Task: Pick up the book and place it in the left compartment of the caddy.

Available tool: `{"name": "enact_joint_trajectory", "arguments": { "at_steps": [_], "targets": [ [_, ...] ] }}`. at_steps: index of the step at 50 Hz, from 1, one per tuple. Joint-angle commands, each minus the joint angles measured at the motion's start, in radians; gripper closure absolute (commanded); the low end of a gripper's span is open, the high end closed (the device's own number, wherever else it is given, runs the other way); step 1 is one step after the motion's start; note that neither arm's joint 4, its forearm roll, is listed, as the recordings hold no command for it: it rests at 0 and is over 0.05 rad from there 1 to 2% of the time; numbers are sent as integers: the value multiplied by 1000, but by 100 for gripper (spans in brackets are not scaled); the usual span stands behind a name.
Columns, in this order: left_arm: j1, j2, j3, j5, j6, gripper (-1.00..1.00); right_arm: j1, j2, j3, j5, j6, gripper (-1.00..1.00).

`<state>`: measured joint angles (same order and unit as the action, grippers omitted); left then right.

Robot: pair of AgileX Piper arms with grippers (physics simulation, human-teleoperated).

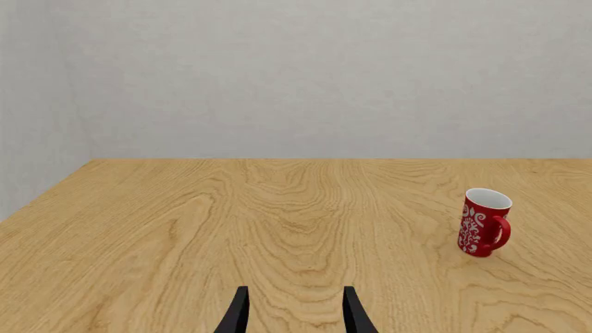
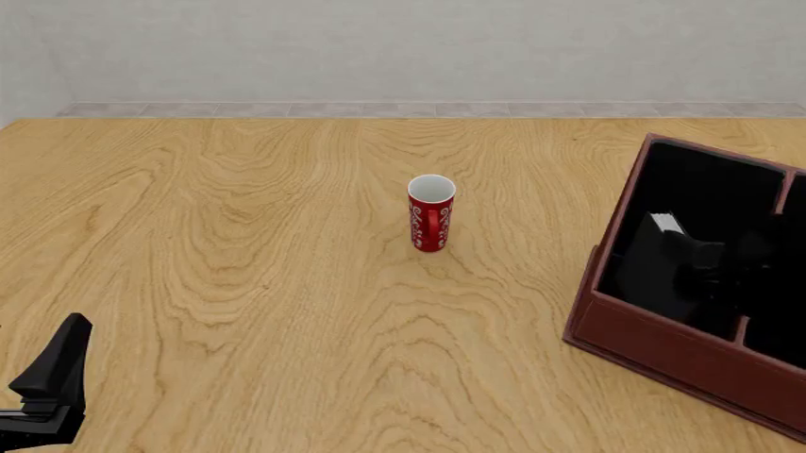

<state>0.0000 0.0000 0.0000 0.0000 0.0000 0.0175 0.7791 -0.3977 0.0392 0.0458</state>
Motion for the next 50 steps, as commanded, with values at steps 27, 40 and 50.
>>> {"name": "enact_joint_trajectory", "arguments": {
  "at_steps": [27,40,50],
  "targets": [
    [0,0,0,0,0,-100,111,-194,8,70,-49,-100],
    [0,0,0,0,0,-100,103,-328,27,153,-52,-100],
    [0,0,0,0,0,-100,110,-411,10,223,-55,-100]
  ]
}}
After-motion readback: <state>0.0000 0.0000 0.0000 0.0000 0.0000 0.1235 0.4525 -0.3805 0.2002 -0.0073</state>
